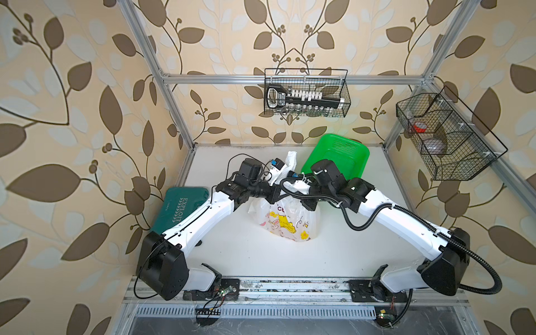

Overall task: Place the pears into plastic bags & tie knots
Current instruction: Tie the plastic bag at the center of the board.

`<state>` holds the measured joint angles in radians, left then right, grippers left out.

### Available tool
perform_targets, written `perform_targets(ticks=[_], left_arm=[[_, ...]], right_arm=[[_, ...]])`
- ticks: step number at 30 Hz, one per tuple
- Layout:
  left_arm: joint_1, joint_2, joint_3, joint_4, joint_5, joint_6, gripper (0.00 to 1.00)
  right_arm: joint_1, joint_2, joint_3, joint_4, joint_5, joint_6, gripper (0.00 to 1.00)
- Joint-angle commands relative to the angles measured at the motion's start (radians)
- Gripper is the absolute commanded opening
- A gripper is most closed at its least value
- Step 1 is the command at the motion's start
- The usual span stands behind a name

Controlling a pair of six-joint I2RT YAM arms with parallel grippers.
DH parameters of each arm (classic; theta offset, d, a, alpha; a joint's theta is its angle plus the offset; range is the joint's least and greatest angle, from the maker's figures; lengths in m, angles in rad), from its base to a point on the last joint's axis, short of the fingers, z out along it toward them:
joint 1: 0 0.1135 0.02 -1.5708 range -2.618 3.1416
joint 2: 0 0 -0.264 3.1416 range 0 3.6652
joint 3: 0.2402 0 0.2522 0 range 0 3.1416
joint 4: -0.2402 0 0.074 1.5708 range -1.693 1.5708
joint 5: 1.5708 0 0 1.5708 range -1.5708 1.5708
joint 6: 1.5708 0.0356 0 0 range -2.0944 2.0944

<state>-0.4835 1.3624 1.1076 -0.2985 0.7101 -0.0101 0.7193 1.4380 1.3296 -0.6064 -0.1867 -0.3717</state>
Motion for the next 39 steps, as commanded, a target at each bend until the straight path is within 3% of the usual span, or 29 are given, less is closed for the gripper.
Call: perform_targets(ticks=[1,3,6,13,23,28,30,33,34,37,39], left_arm=[[-0.007,-0.049,0.034,-0.024,0.087,0.027,0.38],[-0.006,-0.060,0.034,-0.051,0.087,0.035,0.49],[-0.005,-0.068,0.034,-0.082,0.093,0.051,0.58],[0.011,-0.112,-0.041,0.066,0.081,-0.031,0.64],[0.028,-0.117,-0.067,0.209,0.075,-0.111,0.64],[0.028,-0.109,-0.072,0.205,0.102,-0.100,0.49],[0.028,-0.109,-0.076,0.192,0.109,-0.091,0.35],[0.028,-0.114,-0.085,0.192,0.110,-0.083,0.06],[0.028,-0.116,-0.087,0.194,0.108,-0.085,0.00],[0.029,-0.122,-0.089,0.190,0.090,-0.081,0.00],[0.032,-0.125,-0.093,0.196,0.081,-0.084,0.00]], right_arm=[[-0.017,-0.003,0.020,-0.010,0.013,-0.022,0.00],[-0.021,-0.005,0.019,-0.006,0.007,-0.022,0.00],[-0.021,-0.001,0.022,-0.005,0.004,-0.022,0.00],[-0.018,-0.002,0.020,-0.012,-0.017,-0.024,0.00],[0.017,0.028,0.043,-0.049,-0.020,-0.038,0.00],[0.017,0.026,0.038,-0.034,-0.001,-0.033,0.00],[0.017,0.022,0.033,-0.023,0.012,-0.032,0.00],[0.016,0.011,0.024,-0.006,0.031,-0.021,0.00],[0.008,-0.004,0.017,0.004,0.027,-0.008,0.05],[-0.076,-0.092,0.001,0.027,-0.063,0.053,0.40],[-0.131,-0.160,0.000,0.027,-0.141,0.087,0.49]])
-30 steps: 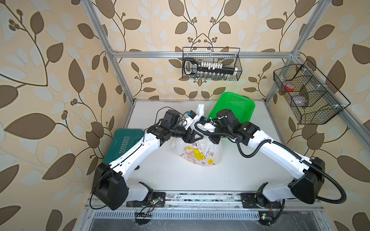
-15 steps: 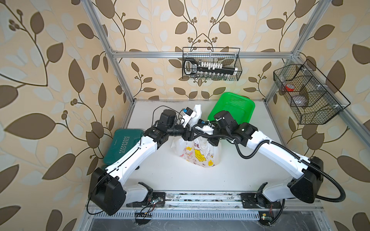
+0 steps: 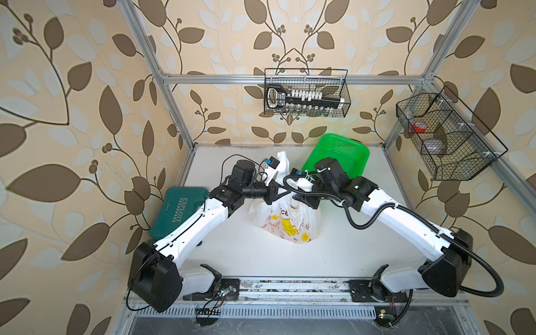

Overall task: Place the pears into plastic bags & tie knots
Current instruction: Tie the plastic bag at the center of the board.

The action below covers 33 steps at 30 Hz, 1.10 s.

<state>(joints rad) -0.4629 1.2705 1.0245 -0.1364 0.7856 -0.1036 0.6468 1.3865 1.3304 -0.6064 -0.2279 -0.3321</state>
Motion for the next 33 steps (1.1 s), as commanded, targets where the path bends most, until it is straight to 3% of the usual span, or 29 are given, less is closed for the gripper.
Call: perform_targets(ticks=[1,4,8,14,23,28,33], left_arm=[[0.013,-0.033,-0.011,0.042,0.004,0.007,0.00],[0.017,-0.028,-0.009,0.051,0.012,0.010,0.00],[0.017,-0.021,0.002,0.039,0.021,0.020,0.00],[0.017,-0.014,0.011,0.032,0.044,0.023,0.00],[0.017,-0.010,0.011,0.043,0.059,0.014,0.00],[0.017,-0.010,0.010,0.044,0.064,0.014,0.00],[0.017,-0.004,0.014,0.047,0.067,0.013,0.00]], right_arm=[[-0.078,-0.142,-0.001,0.039,-0.125,0.068,0.55],[-0.115,-0.157,0.037,0.085,-0.175,0.137,0.68],[-0.124,-0.036,0.191,0.096,-0.175,0.215,0.75],[-0.127,0.138,0.363,0.172,-0.301,0.336,0.84],[-0.128,0.241,0.426,0.247,-0.400,0.427,0.83],[-0.154,0.168,0.348,0.329,-0.342,0.480,0.81],[-0.213,0.084,0.270,0.419,-0.406,0.590,0.80]])
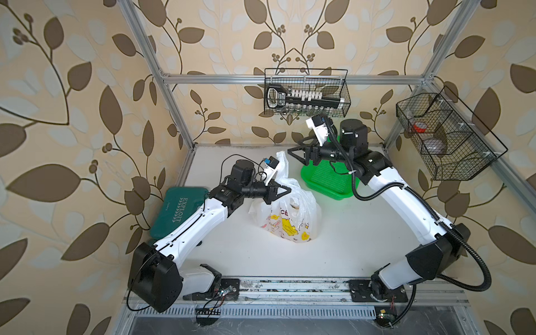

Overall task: Place the pears into plastic bags & tie knots
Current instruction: Tie the plastic bag at the center of the board.

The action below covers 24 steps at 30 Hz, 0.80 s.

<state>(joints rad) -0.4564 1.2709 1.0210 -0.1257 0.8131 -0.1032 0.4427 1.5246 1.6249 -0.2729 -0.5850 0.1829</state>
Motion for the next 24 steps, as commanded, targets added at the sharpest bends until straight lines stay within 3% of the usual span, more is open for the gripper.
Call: perform_targets(ticks=[1,18,20,24], left_arm=[[0.010,-0.001,0.021,0.035,0.042,0.013,0.00],[0.010,0.005,0.035,0.031,0.052,0.018,0.00],[0.009,0.004,0.035,0.031,0.052,0.020,0.00],[0.010,0.002,0.035,0.029,0.048,0.021,0.00]], right_arm=[[-0.004,-0.052,-0.021,0.084,-0.070,0.085,0.80],[0.087,0.100,0.074,0.043,-0.098,0.086,0.78],[0.087,0.101,0.065,0.046,-0.104,0.087,0.71],[0.087,0.101,0.061,0.046,-0.147,0.085,0.42]])
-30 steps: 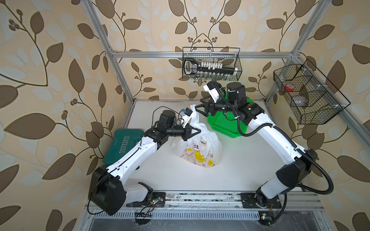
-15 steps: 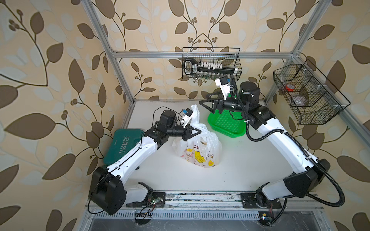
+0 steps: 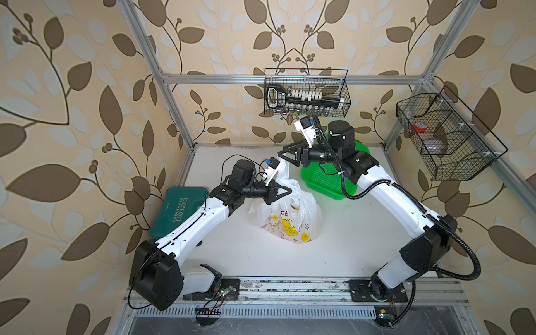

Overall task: Place the pears into plastic bags & tie knots
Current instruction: Tie the plastic bag at the center of the board.

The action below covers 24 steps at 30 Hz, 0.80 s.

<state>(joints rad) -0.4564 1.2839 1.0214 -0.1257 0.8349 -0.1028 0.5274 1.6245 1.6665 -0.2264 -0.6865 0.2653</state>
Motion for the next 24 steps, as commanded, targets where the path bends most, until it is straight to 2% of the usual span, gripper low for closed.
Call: perform_targets(ticks=[1,4,5,6,9,12,15,19,22,24], left_arm=[[0.010,-0.012,0.036,0.029,0.026,0.022,0.00],[0.010,-0.012,0.036,0.029,0.023,0.021,0.00],[0.010,-0.012,0.036,0.029,0.023,0.021,0.00],[0.010,-0.012,0.036,0.029,0.021,0.021,0.00],[0.010,-0.013,0.036,0.026,0.010,0.021,0.00],[0.013,-0.017,0.030,0.043,-0.002,-0.003,0.00],[0.023,-0.021,0.027,0.051,-0.007,-0.023,0.00],[0.039,-0.029,0.006,0.094,-0.005,-0.057,0.00],[0.047,-0.029,-0.008,0.123,0.000,-0.083,0.00],[0.051,-0.025,-0.009,0.126,-0.012,-0.097,0.00]], right_arm=[[0.002,0.002,0.023,-0.006,-0.066,0.001,0.36],[0.002,0.006,0.035,-0.032,-0.123,-0.019,0.20],[0.003,0.006,0.038,-0.041,-0.129,-0.027,0.06],[0.002,0.004,0.038,-0.047,-0.132,-0.032,0.00],[-0.001,-0.016,0.025,-0.054,-0.120,-0.049,0.00],[-0.031,-0.075,-0.028,-0.034,-0.010,-0.035,0.00],[-0.108,-0.179,-0.156,0.070,0.095,0.068,0.00],[-0.120,-0.300,-0.300,0.123,0.222,0.101,0.00],[-0.119,-0.364,-0.388,0.149,0.263,0.123,0.00],[-0.112,-0.401,-0.428,0.160,0.240,0.130,0.00]])
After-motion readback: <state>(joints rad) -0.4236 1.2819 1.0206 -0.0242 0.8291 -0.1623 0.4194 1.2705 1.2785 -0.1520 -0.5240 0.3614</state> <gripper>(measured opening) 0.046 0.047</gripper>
